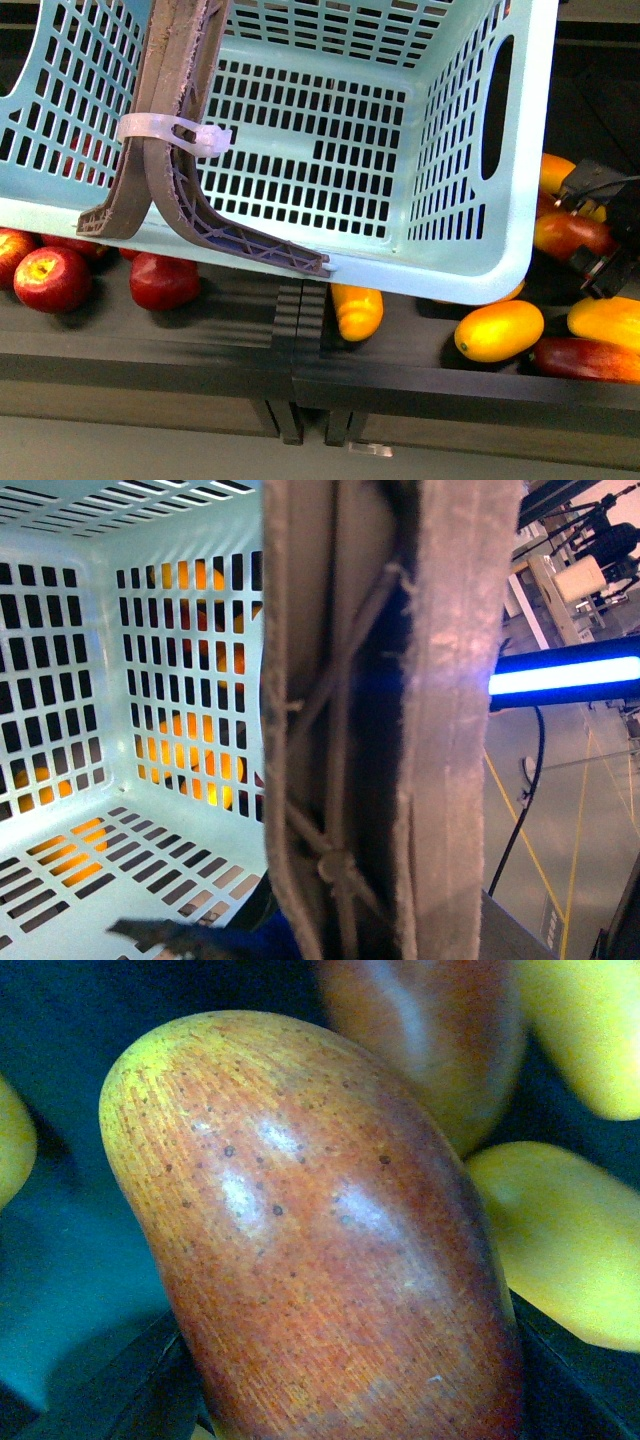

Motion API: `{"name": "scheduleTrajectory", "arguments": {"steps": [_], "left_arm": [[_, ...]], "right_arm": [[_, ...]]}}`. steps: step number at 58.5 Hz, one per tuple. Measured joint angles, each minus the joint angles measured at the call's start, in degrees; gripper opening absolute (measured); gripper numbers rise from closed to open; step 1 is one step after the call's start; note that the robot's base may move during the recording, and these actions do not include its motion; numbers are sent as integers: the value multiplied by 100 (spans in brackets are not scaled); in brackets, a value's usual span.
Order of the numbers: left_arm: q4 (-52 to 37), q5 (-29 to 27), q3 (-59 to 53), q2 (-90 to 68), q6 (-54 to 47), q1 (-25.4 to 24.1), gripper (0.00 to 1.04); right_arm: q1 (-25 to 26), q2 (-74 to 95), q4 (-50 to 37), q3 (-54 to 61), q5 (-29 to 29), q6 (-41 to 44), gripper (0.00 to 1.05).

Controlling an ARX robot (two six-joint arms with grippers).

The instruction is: Pick mango and avocado into basket

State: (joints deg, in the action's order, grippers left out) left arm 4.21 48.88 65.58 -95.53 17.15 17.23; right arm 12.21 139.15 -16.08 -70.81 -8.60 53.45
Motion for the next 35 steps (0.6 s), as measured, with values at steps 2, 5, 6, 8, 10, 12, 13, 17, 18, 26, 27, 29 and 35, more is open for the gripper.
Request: {"name": "scheduleTrajectory", "arguments": {"steps": [2, 5, 6, 8, 10, 12, 13, 17, 18, 26, 27, 29, 35], "left_arm": [[0, 0, 0, 0, 0, 0, 15], [0, 0, 0, 0, 0, 0, 15], [0, 0, 0, 0, 0, 0, 15], [0, -2, 0, 0, 0, 0, 15], [0, 0, 0, 0, 2, 0, 15], [0, 0, 0, 0, 0, 0, 15], [0, -2, 0, 0, 0, 0, 15], [0, 0, 0, 0, 2, 0, 15], [0, 0, 0, 0, 2, 0, 15], [0, 4, 0, 0, 0, 2, 15], [0, 7, 0, 0, 2, 2, 15], [0, 9, 0, 0, 2, 2, 15], [0, 2, 0, 0, 0, 2, 15]], "right_arm": [[79, -278, -107, 125, -22, -103, 72], [223, -745, -258, 306, -181, -343, 72], [247, -831, -293, 343, -192, -367, 72], [310, -1086, -354, 439, -315, -570, 72], [393, -1456, -437, 590, -509, -837, 72], [439, -1744, -511, 721, -656, -1073, 72], [459, -1945, -529, 804, -761, -1252, 72], [474, -2481, -522, 1025, -1071, -1764, 72], [472, -2592, -511, 1067, -1141, -1875, 72], [216, -3954, -212, 1475, -1947, -3425, 72], [144, -4140, -160, 1515, -2017, -3652, 72], [-24, -4474, -42, 1580, -2105, -4072, 72], [-734, -5176, 365, 1757, -2144, -5145, 72]]}}
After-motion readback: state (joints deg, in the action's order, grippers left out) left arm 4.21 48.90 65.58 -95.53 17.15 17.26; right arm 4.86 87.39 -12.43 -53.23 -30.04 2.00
